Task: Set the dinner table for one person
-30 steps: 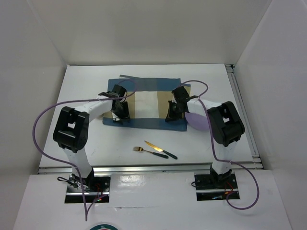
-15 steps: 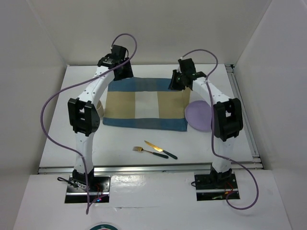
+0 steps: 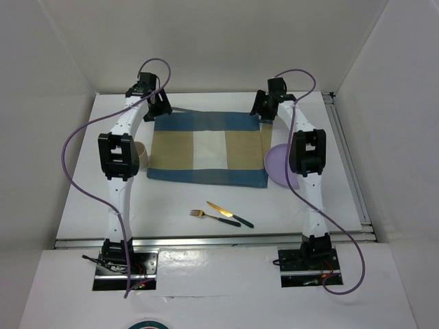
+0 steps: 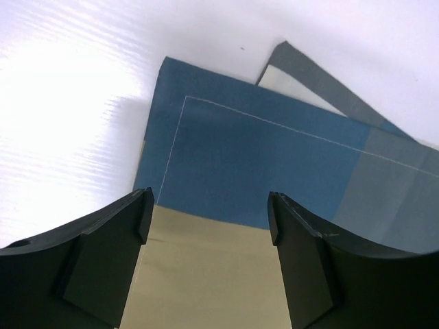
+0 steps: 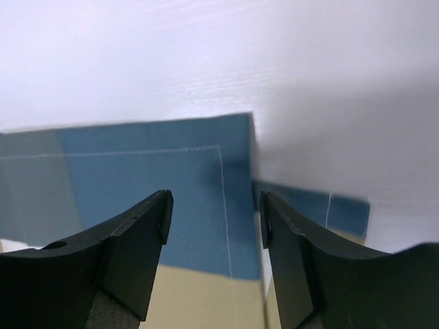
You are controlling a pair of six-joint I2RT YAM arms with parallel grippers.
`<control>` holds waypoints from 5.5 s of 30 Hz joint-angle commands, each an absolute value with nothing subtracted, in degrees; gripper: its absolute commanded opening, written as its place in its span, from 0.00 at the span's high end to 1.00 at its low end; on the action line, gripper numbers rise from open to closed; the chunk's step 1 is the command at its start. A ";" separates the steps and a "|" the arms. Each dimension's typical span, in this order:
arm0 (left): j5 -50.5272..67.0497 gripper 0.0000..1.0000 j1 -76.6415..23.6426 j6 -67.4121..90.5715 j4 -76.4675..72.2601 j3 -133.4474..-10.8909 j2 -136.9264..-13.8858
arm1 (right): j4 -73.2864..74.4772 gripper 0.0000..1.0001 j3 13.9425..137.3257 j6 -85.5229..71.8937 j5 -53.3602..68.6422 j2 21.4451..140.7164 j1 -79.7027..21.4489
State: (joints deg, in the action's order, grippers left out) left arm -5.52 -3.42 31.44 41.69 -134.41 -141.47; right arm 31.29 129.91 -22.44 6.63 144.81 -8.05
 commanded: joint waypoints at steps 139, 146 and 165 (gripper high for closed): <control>-18.11 1.00 -3.43 36.04 34.63 -131.40 -139.33 | 16.08 1.00 118.21 -22.68 18.63 132.01 -6.42; -19.15 1.00 -3.43 35.51 30.94 -124.11 -129.83 | 15.47 1.00 114.88 -22.68 17.40 128.42 -6.42; -18.19 1.00 -8.00 32.61 30.32 -128.58 -125.87 | 6.42 1.00 96.06 -24.26 8.96 111.80 -5.89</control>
